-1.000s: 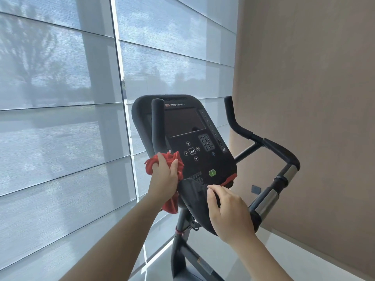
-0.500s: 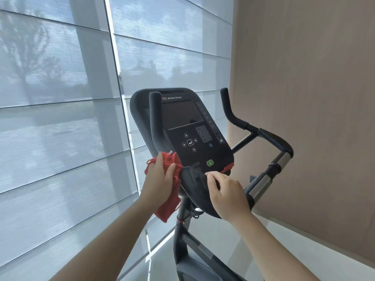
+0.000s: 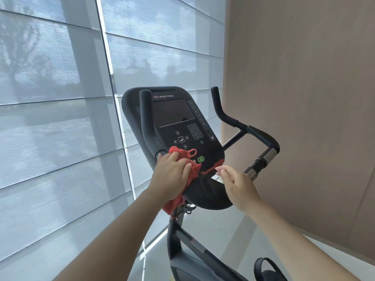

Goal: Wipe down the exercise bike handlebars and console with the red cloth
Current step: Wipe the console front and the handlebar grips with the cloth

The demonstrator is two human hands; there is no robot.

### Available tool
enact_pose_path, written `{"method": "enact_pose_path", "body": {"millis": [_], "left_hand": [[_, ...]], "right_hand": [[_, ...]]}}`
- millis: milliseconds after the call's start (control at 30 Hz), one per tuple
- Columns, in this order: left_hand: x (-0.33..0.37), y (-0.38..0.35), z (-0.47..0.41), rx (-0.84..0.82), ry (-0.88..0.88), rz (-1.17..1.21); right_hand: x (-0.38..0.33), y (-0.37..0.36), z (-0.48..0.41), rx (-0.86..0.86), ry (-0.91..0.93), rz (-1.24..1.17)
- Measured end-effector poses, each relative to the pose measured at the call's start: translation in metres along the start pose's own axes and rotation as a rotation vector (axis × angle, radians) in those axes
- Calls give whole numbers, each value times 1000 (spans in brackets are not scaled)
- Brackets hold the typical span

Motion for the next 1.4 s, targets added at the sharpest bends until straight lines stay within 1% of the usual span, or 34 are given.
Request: {"method": "enact_pose_path", "body": {"millis": [33, 100, 200, 267, 400, 467, 567, 667, 733, 867, 967, 1100, 1267, 1400], "left_hand": [[1, 0, 0, 7, -8, 7], [5, 1, 6, 21, -27, 49], [6, 1, 15, 51, -84, 107], [3, 0, 10, 34, -111, 104], [-4, -9, -9, -106, -129, 7], [-6, -7, -10, -82, -115, 34], [-3, -5, -4, 1, -92, 105], [-4, -5, 0, 15, -38, 158], [-4, -4, 3, 8, -59, 152], [3, 6, 10, 112, -154, 145], [1, 3, 11, 66, -163, 120], [1, 6, 15, 97, -151, 152], [1, 3, 16, 70, -147, 143], [2, 1, 7, 46, -138, 96]], "right_hand": [[0, -6, 0, -46, 26, 34], [-4, -11, 1, -69, 82, 82], [-4, -12, 1, -39, 140, 154], [-1, -13, 2, -7, 157, 183], [2, -14, 3, 70, 117, 158], [2, -12, 6, 128, 95, 135], [2, -12, 7, 122, 77, 138], [1, -12, 6, 121, 74, 165], [1, -13, 6, 118, 55, 178], [3, -13, 5, 118, 12, 167], [2, -13, 6, 137, 20, 164], [-1, -11, 9, 165, 42, 143], [1, -12, 11, 190, 59, 141], [3, -13, 9, 165, 67, 108]]}}
Point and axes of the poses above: each hand's wrist, its own z-axis away from the middle knuckle, its own y-axis out of the back of the hand, x = y × z, the point moved 6 cm from there along -z, towards the middle knuckle, and after that the axes turned 1 degree about z, right-handed, at the moved point
